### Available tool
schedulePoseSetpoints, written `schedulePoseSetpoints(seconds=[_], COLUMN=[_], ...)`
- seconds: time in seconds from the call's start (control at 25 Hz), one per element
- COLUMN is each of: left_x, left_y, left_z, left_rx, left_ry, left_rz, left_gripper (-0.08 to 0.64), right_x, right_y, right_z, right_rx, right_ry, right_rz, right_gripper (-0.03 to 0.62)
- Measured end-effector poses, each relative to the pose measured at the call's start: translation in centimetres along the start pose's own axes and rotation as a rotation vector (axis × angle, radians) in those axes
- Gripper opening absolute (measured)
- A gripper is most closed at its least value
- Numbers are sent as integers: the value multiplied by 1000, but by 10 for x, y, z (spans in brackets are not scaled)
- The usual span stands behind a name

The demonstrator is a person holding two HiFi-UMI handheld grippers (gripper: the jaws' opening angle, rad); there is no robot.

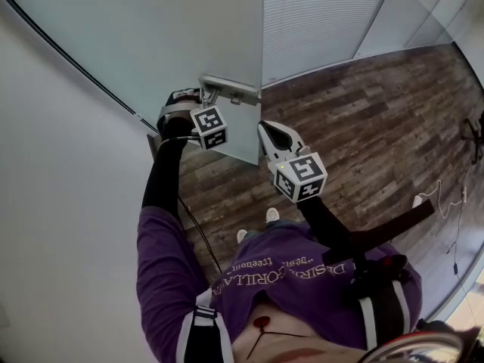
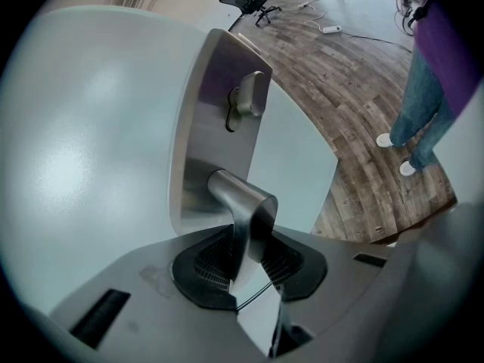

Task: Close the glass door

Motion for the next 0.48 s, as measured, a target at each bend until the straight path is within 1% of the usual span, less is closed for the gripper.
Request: schedulePoseSetpoints(seconds=[0.2,0.48], left_x=[-8,-17], left_y=[-8,-10], left_z=[7,17], left_rx=[-20,-52], left_ry=[2,-10], left_rz=[-21,-42], left_gripper=[75,75], right_x=[20,42], right_y=[-3,-2], right_z=[0,-1], right_rx=[2,-6], right_ry=[-19,-4], right_rz=[-13,-11], right_gripper=[-11,-11])
Point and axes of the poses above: the fingertips, and each gripper's own axes: z forward along the fingers, x to its right, y out of its underside, the point moved 1 cm from there along -z, backward along the fingers, and after that the axes turned 4 degrees about z, right-handed, at the moved point
